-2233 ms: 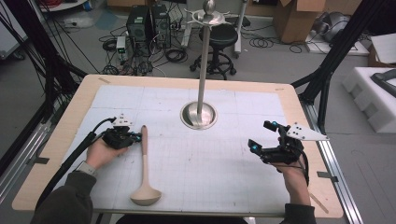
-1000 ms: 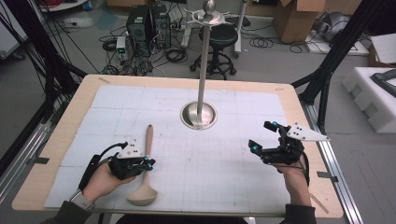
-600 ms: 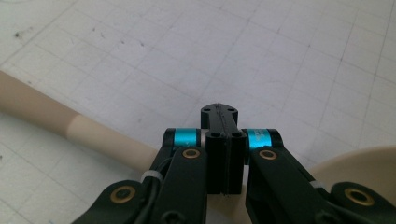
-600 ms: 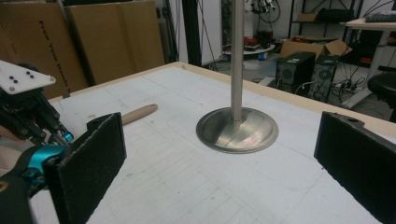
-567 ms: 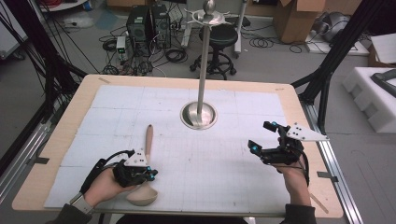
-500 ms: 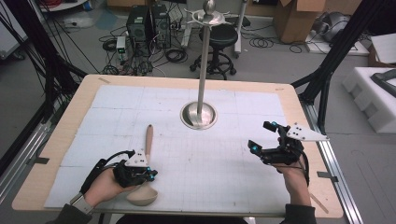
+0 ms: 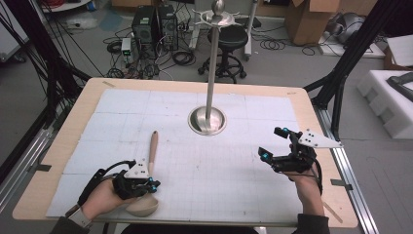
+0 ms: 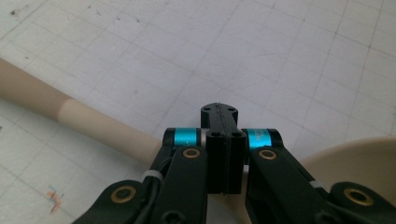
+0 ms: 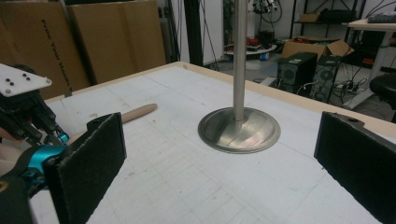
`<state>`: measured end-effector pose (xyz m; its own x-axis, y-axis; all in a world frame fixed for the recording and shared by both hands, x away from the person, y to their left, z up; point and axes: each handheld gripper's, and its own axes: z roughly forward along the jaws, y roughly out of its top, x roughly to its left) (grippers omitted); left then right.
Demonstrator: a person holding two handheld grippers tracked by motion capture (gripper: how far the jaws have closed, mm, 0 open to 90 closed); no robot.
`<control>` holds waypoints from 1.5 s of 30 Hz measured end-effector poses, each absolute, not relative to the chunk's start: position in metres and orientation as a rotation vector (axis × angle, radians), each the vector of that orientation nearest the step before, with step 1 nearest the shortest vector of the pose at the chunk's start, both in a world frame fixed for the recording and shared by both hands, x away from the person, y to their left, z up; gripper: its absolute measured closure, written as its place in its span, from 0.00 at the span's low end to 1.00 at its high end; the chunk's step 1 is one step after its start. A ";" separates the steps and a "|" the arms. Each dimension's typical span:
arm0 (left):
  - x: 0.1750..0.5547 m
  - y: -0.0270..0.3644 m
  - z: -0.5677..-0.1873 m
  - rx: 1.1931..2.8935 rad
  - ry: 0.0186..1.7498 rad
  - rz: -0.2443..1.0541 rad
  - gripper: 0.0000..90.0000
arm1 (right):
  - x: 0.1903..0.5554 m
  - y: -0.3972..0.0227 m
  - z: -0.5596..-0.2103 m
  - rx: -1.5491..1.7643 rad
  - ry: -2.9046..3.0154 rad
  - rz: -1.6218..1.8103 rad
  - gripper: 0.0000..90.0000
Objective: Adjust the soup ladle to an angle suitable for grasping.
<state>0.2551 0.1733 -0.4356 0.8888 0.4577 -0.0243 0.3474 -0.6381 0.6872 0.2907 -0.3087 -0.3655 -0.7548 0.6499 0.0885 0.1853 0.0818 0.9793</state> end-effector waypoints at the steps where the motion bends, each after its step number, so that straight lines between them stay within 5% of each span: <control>1: 0.255 0.175 -0.435 2.330 0.567 0.201 1.00 | 0.290 -0.309 -0.366 0.831 1.996 1.717 0.01; 34: 0.262 0.251 -0.429 2.407 0.647 0.214 1.00 | 0.291 -0.304 -0.368 0.831 2.019 1.695 0.01; 45: 0.288 0.259 -0.401 2.242 0.759 0.295 1.00 | 0.291 -0.305 -0.368 0.833 2.009 1.700 0.01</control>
